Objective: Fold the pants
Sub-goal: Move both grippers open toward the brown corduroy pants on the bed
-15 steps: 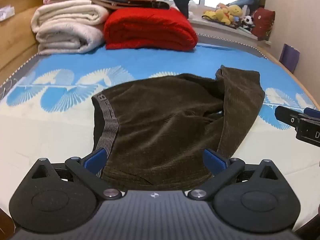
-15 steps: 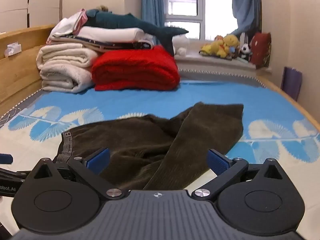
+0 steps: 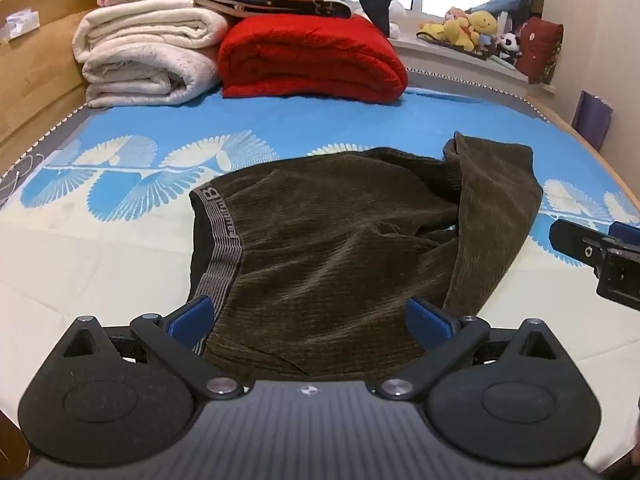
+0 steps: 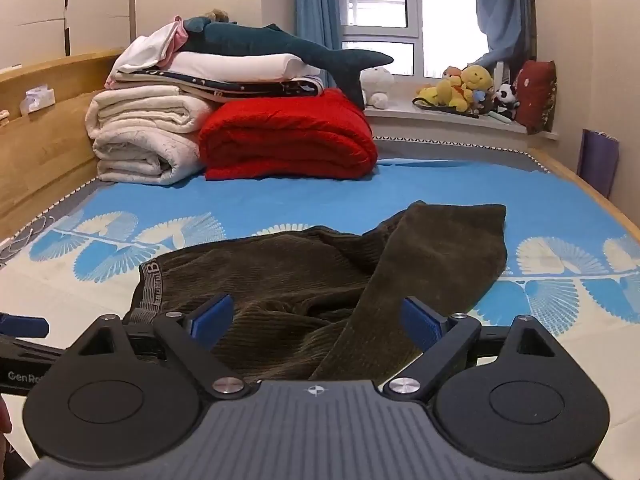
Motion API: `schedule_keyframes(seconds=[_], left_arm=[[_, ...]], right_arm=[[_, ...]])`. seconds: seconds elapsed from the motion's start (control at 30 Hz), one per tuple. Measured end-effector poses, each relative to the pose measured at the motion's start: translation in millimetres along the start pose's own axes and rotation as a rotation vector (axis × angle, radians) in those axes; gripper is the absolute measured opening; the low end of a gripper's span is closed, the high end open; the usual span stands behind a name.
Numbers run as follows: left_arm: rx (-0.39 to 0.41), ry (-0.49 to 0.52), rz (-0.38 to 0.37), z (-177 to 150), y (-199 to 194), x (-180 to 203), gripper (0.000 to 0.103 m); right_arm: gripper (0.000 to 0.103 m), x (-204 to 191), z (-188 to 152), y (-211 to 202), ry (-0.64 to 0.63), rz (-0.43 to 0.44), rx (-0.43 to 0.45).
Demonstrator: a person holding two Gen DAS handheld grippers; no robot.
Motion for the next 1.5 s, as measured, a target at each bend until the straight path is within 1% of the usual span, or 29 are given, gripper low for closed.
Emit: schedule_keyframes(seconds=[0.07,0.13,0.2,0.37,0.53,0.9,1.03,1.17,1.27,1.37,1.4,1.5], left_arm=[[-0.062,-0.061,0.021,25,17,8,0.102],[-0.073,-0.083,-0.007,33,15,9,0.102],[-0.076,-0.089,-0.017,39,13,11,0.102],[-0.105,-0.099,-0.034,39,18,11,0.102],[-0.094,-0.081,-0.030,40,18,13,0.102],[-0.104,-0.085,-0.029,39,20,10,0.102],[-0.108,-0.077,-0.024,39,21,11,0.102],[-0.096,-0.069,-0.029,41,19,13,0.102],[-0.088,-0.059,-0.027,42,18,14,0.102],[-0.094,-0.056,-0.027,41,20,12,0.102],[-0.093,-0.056,-0.028,41,19,12,0.102],[-0.094,-0.053,-0.024,40,18,12,0.102]], right_arm=[[0.092,0,-1,2,-0.001,0.005,-0.013],[0.092,0,-3,2,-0.003,-0.011,-0.022],[0.091,0,-4,4,-0.004,-0.026,-0.036],[0.090,3,-5,7,-0.007,-0.028,-0.044],[0.090,2,-6,9,-0.013,-0.025,-0.054],[0.090,0,-4,9,-0.024,-0.023,-0.060],[0.090,0,-3,9,-0.026,-0.023,-0.059],[0.090,-1,-3,8,-0.032,-0.020,-0.050],[0.086,-2,-5,8,-0.032,-0.016,-0.050],[0.076,-5,-6,9,-0.040,-0.022,-0.047],[0.074,-5,-6,9,-0.038,-0.021,-0.043],[0.074,-5,-6,8,-0.030,-0.017,-0.029]])
Point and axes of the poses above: each gripper's, at about its wrist camera, not at the fingertips, and y roughly the way its jaws point, x to its right, z to its top, the point moved 2 cm from there along y, roughly the way its jaws point, and after that the axes turned 11 degrees about y, right-handed, at the moved point
